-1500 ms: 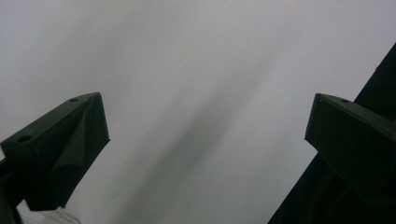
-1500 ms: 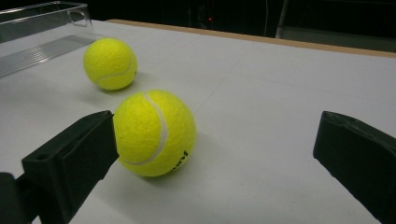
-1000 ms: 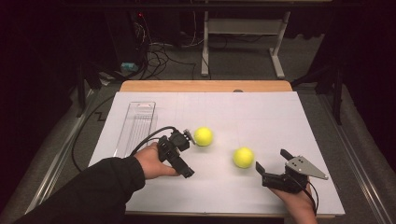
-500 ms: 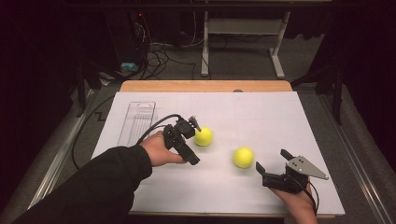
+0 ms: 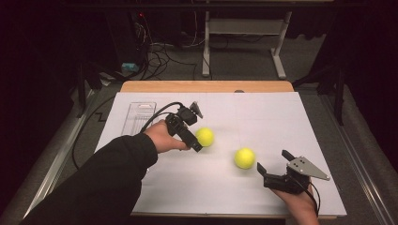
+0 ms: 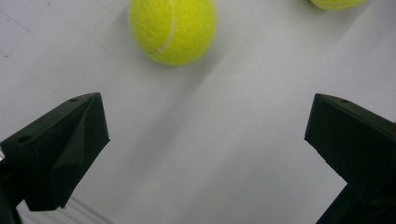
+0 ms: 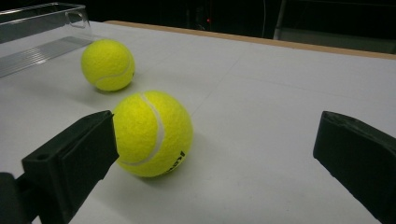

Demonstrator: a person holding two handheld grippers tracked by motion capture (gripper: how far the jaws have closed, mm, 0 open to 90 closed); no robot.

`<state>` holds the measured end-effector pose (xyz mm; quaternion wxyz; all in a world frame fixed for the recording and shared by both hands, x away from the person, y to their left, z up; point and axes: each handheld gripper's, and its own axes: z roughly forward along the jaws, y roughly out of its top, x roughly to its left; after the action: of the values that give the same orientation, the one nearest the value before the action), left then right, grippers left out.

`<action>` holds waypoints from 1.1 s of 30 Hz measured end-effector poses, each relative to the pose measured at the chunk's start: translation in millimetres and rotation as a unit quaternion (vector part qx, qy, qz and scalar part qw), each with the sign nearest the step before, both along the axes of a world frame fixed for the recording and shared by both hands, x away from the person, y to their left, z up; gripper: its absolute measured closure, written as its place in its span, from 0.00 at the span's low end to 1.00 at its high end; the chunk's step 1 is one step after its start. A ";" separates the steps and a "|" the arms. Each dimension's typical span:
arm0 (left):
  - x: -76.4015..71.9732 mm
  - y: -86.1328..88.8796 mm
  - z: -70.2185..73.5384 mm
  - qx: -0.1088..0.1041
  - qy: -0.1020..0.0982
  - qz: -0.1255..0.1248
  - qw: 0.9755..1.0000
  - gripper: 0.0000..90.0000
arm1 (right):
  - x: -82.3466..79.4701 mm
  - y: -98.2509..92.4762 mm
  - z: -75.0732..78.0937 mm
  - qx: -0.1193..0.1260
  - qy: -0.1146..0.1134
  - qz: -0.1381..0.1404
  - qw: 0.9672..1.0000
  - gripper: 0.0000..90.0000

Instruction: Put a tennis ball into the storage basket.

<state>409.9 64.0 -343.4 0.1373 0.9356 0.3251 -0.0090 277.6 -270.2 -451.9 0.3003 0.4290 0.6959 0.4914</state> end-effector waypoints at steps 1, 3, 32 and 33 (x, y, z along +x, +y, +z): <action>2.3 -0.8 0.2 0.000 0.000 0.003 1.000 0.01 | 0.0 -0.1 0.0 0.000 0.000 0.000 1.000 0.00; 7.0 -2.3 -0.5 -0.003 -0.001 0.011 1.000 0.01 | 0.2 -0.2 -0.1 0.000 0.000 0.000 1.000 0.00; 49.0 -34.9 -41.6 0.018 0.010 0.041 0.999 0.01 | 0.4 0.1 -0.1 0.003 0.000 0.005 1.000 0.00; 49.8 -36.1 -43.2 0.018 0.010 0.041 0.999 0.01 | 0.6 0.1 -0.2 0.002 -0.001 0.005 1.000 0.00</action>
<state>459.7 27.9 -386.6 0.1172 0.9239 0.3643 -0.0074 278.1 -270.1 -452.1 0.2975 0.4261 0.6966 0.4946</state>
